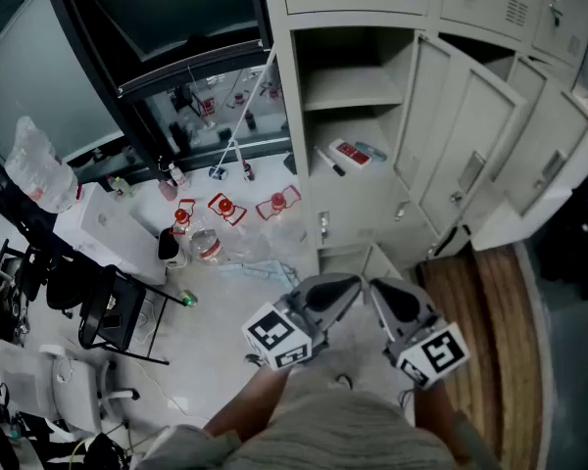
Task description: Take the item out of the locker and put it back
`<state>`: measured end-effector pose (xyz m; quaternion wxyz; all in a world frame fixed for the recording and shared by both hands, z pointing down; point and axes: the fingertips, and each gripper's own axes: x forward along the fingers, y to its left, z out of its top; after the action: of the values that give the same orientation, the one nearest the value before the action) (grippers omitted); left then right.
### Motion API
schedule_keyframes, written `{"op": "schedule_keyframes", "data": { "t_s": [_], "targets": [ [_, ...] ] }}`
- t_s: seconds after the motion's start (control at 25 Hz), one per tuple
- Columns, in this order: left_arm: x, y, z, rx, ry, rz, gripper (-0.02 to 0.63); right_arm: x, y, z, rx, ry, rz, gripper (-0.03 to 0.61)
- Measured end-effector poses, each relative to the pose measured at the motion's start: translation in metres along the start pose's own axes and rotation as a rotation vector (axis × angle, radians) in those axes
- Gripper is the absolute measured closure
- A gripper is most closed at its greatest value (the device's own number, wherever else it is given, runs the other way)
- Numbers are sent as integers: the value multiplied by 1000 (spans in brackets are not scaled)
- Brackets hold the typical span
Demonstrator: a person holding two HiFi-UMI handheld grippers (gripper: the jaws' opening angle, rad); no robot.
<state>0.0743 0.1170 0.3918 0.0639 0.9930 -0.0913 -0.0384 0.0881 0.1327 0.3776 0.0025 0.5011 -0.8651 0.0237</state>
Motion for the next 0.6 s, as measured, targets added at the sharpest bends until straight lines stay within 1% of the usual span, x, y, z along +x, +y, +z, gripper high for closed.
{"op": "schedule_keyframes", "data": {
  "t_s": [0.6],
  "targets": [
    [4,3,-2,-30,3,5,609,3,-3,-3,4,4,7,578]
  ]
}}
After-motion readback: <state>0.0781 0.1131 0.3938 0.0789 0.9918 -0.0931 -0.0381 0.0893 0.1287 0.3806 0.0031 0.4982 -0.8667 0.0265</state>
